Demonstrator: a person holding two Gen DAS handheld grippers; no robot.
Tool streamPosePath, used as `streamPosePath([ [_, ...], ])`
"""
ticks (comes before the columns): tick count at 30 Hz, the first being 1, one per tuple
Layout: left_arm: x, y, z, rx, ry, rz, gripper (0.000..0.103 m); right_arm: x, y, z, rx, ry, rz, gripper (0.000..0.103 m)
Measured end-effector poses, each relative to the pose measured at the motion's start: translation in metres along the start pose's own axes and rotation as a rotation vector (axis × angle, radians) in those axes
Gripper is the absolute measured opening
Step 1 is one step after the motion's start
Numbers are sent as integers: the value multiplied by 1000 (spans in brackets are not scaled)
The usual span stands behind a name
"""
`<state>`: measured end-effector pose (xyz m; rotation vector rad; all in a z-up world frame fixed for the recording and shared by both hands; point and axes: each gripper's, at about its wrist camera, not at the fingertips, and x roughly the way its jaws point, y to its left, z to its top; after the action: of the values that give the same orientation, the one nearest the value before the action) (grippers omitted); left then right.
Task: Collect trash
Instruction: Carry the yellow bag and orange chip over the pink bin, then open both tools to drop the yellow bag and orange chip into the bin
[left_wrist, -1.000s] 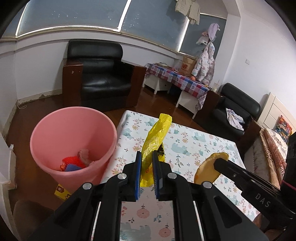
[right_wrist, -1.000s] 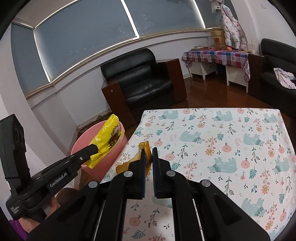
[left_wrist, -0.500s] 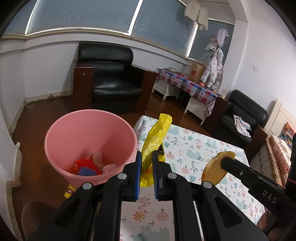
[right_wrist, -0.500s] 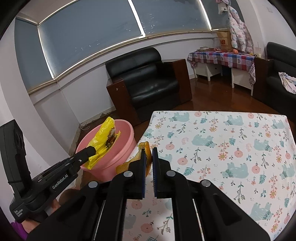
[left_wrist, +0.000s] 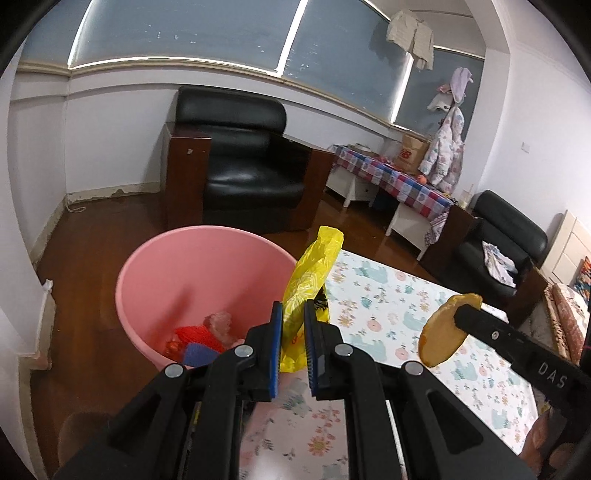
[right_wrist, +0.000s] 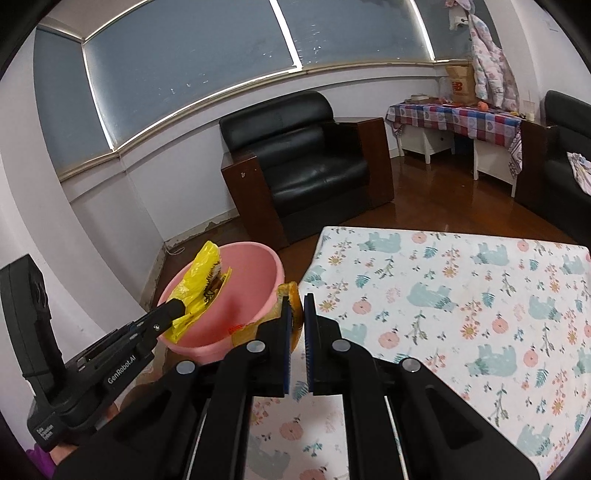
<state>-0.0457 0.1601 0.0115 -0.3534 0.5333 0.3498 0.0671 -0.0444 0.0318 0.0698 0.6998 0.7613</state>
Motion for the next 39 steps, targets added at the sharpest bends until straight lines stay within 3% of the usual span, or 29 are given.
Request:
streamPosePath([
  [18, 29, 64, 8, -96, 22, 120, 10, 76, 46, 19, -47, 86, 98, 6],
  [32, 52, 96, 4, -142, 67, 165, 11, 128, 73, 11, -103, 176, 97, 6],
  [36, 51, 100, 0, -152, 75, 173, 14, 136, 76, 10, -113, 189, 95, 7],
  [39, 54, 104, 1, -167, 86, 174, 22, 139, 79, 9, -119, 193, 96, 7],
])
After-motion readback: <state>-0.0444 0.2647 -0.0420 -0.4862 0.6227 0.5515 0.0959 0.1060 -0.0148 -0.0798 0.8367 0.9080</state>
